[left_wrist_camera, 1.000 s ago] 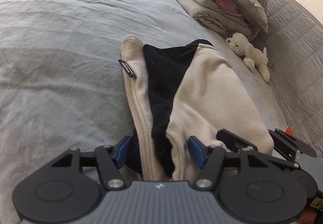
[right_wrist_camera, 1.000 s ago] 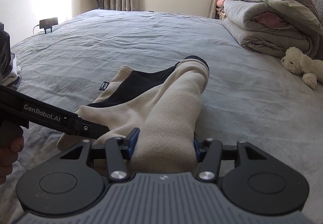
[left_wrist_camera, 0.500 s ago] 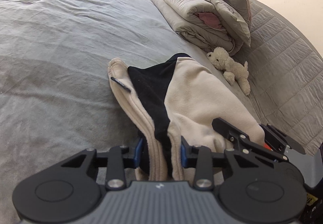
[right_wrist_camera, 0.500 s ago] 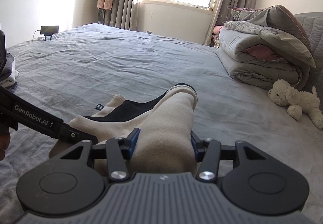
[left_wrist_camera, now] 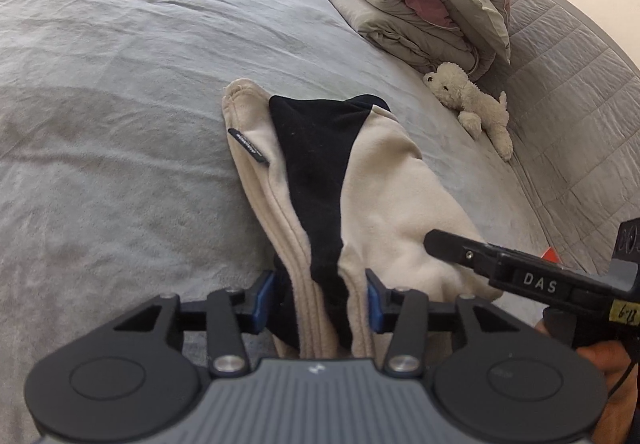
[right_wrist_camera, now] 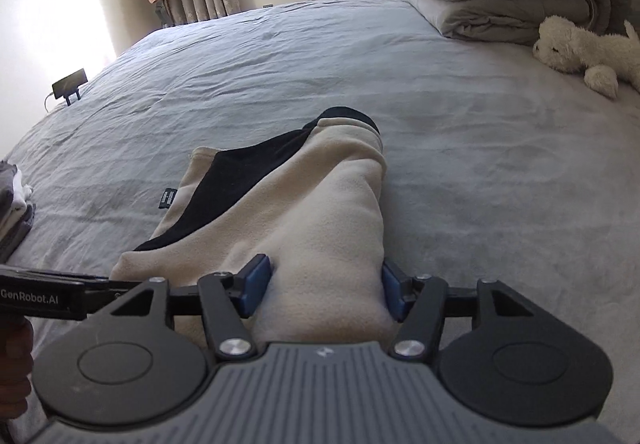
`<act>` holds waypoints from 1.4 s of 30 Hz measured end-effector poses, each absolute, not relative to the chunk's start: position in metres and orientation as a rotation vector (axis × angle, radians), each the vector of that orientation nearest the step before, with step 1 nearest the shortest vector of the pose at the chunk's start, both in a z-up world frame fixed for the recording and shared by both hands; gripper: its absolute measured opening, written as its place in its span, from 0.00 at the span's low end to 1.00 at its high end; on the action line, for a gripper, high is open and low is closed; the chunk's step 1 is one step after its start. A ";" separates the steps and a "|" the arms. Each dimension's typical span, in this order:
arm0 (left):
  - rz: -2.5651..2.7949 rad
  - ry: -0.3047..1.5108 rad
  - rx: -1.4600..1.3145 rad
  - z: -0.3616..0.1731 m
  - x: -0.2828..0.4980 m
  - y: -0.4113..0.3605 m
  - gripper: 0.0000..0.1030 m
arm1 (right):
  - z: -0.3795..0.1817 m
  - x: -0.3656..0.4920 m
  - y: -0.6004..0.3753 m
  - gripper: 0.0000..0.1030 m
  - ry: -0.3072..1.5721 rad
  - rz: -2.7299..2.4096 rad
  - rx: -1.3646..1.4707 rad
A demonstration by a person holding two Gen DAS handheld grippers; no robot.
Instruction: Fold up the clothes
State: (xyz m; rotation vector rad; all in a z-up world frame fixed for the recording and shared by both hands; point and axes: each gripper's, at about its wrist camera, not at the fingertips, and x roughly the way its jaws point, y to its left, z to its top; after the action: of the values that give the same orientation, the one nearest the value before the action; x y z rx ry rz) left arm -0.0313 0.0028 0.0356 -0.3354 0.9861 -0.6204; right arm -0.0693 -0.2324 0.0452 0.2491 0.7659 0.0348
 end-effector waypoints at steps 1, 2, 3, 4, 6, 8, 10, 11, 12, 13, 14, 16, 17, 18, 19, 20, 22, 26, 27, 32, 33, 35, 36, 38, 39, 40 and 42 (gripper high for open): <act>-0.623 0.997 -0.349 0.034 -0.028 0.004 0.54 | 0.044 -0.069 -0.238 0.68 0.778 0.035 0.292; -0.624 1.009 -0.365 0.031 -0.026 0.006 0.58 | 0.043 -0.070 -0.241 0.68 0.789 0.046 0.325; -0.625 1.019 -0.379 0.029 -0.024 0.007 0.60 | 0.042 -0.070 -0.244 0.68 0.800 0.055 0.356; -0.629 1.022 -0.385 0.029 -0.025 0.007 0.60 | 0.041 -0.070 -0.246 0.68 0.811 0.062 0.386; -0.636 1.028 -0.395 0.028 -0.025 0.007 0.62 | 0.038 -0.071 -0.251 0.68 0.831 0.070 0.447; -0.643 1.035 -0.405 0.027 -0.025 0.007 0.67 | 0.035 -0.072 -0.255 0.70 0.851 0.074 0.503; -0.653 1.035 -0.409 0.026 -0.025 0.006 0.74 | 0.030 -0.074 -0.260 0.72 0.869 0.069 0.556; -0.659 1.033 -0.408 0.025 -0.026 0.005 0.76 | 0.028 -0.075 -0.261 0.74 0.875 0.067 0.581; -0.663 1.031 -0.406 0.024 -0.026 0.004 0.77 | 0.027 -0.077 -0.262 0.74 0.876 0.066 0.594; -0.663 1.029 -0.400 0.024 -0.026 0.003 0.77 | 0.025 -0.079 -0.261 0.74 0.877 0.065 0.603; -0.661 1.025 -0.397 0.023 -0.027 0.003 0.77 | 0.025 -0.080 -0.259 0.75 0.874 0.063 0.599; -0.659 1.022 -0.397 0.023 -0.027 0.002 0.78 | 0.026 -0.081 -0.253 0.78 0.864 0.057 0.583; -0.659 1.022 -0.398 0.023 -0.027 0.003 0.78 | 0.026 -0.083 -0.250 0.79 0.859 0.052 0.573; -0.658 1.023 -0.402 0.023 -0.027 0.003 0.76 | 0.026 -0.084 -0.248 0.79 0.854 0.047 0.562; -0.650 1.021 -0.399 0.023 -0.027 0.004 0.75 | 0.027 -0.085 -0.246 0.79 0.850 0.045 0.554; -0.641 1.019 -0.397 0.024 -0.027 0.004 0.69 | 0.028 -0.085 -0.245 0.79 0.847 0.046 0.544; -0.628 1.010 -0.391 0.024 -0.028 0.004 0.57 | 0.028 -0.085 -0.242 0.78 0.838 0.043 0.520; -0.613 0.976 -0.357 0.028 -0.034 -0.001 0.48 | 0.033 -0.087 -0.224 0.68 0.789 0.008 0.378; -0.610 0.962 -0.342 0.030 -0.036 -0.003 0.45 | 0.037 -0.090 -0.216 0.66 0.766 0.000 0.315; -0.607 0.874 -0.272 0.047 -0.045 -0.007 0.38 | 0.051 -0.106 -0.178 0.57 0.607 -0.023 -0.013; -0.609 0.853 -0.270 0.051 -0.046 -0.006 0.38 | 0.054 -0.109 -0.171 0.56 0.570 -0.025 -0.077; -0.616 0.822 -0.278 0.057 -0.047 -0.004 0.37 | 0.057 -0.114 -0.166 0.56 0.515 -0.027 -0.148; -0.621 0.812 -0.287 0.060 -0.048 -0.002 0.37 | 0.059 -0.115 -0.166 0.55 0.493 -0.028 -0.167; -0.629 0.790 -0.303 0.064 -0.048 0.001 0.37 | 0.061 -0.117 -0.168 0.55 0.463 -0.033 -0.189; -0.633 0.779 -0.311 0.067 -0.048 0.002 0.37 | 0.063 -0.117 -0.170 0.55 0.449 -0.036 -0.199; -0.638 0.766 -0.314 0.069 -0.049 0.002 0.37 | 0.064 -0.118 -0.171 0.55 0.434 -0.039 -0.209; -0.643 0.746 -0.314 0.071 -0.050 0.001 0.36 | 0.065 -0.118 -0.170 0.55 0.410 -0.044 -0.231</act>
State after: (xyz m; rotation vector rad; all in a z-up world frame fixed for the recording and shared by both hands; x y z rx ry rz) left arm -0.0502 0.0014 0.0711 -0.3142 0.7462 -0.6433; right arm -0.1179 -0.1699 0.0653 -0.2311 0.4096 -0.0439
